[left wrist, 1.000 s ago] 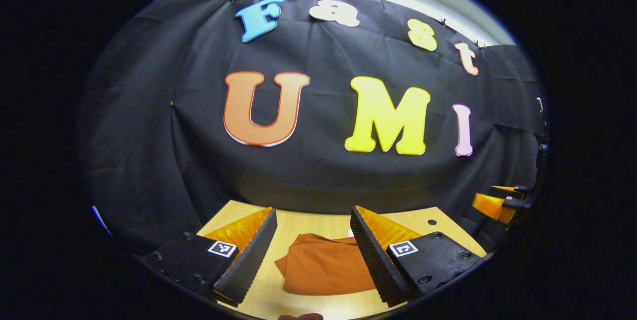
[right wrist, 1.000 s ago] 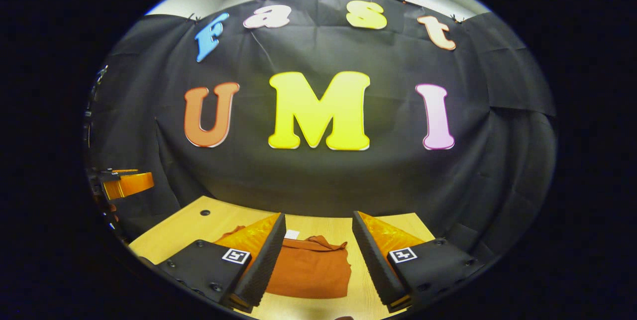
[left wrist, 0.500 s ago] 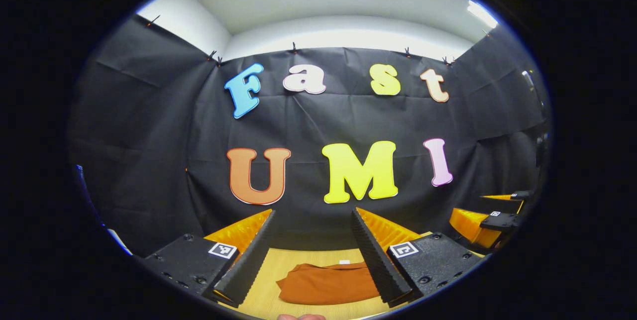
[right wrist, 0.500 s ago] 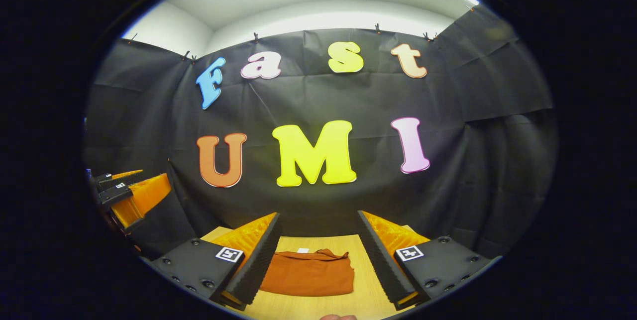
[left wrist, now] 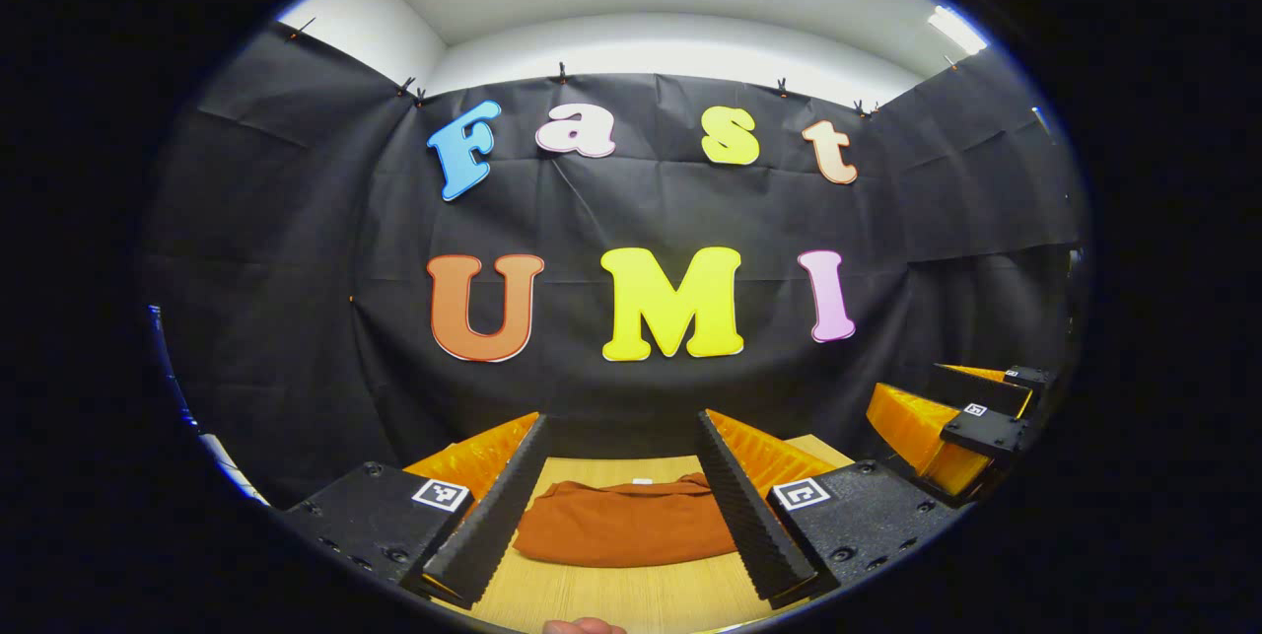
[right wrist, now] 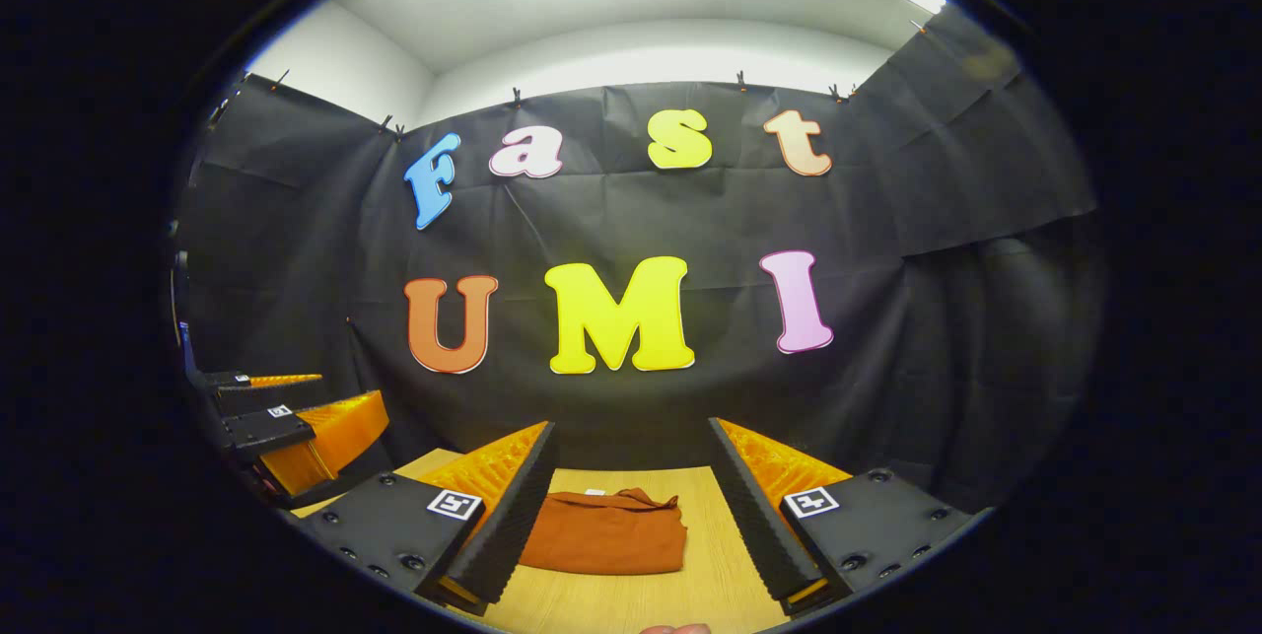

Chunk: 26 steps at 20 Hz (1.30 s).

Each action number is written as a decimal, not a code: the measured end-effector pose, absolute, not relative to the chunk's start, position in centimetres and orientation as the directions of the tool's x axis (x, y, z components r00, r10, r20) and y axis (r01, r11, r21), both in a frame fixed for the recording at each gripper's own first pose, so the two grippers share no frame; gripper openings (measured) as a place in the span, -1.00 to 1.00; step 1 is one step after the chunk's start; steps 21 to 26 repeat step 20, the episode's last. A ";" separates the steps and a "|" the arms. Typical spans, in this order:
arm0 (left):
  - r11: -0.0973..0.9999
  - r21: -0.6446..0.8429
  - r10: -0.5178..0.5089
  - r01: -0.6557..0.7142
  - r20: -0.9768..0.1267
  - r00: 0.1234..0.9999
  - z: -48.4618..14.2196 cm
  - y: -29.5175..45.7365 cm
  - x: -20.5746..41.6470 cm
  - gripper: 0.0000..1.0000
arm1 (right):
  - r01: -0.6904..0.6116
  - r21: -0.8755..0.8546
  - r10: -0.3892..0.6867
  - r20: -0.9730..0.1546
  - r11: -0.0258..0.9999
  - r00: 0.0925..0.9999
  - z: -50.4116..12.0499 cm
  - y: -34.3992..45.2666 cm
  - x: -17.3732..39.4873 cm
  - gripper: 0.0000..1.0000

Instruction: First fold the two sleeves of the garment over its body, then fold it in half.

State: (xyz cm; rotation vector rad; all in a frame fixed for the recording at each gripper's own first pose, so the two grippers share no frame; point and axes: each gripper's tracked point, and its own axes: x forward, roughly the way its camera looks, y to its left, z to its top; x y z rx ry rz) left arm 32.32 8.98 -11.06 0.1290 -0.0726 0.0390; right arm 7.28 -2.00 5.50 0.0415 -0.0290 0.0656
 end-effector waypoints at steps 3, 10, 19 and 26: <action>0.990 0.135 0.026 -0.035 0.072 0.997 -11.3 9.2 32.3 0.91 | -0.050 0.018 0.050 0.020 0.999 0.999 4.6 -2.3 7.6 0.90; 0.993 0.119 0.014 -0.019 0.046 0.999 -12.1 9.5 32.4 0.92 | -0.039 -0.019 0.039 0.020 0.999 0.999 4.2 -0.5 8.1 0.90; 0.995 0.093 0.018 -0.020 0.022 1.000 -13.6 10.2 33.0 0.92 | -0.045 -0.016 0.045 -0.013 0.999 0.999 2.8 0.7 8.5 0.91; 0.996 0.086 0.007 -0.008 0.018 1.000 -13.8 10.0 33.0 0.92 | -0.044 -0.017 0.044 -0.011 0.999 0.999 2.9 0.7 8.4 0.89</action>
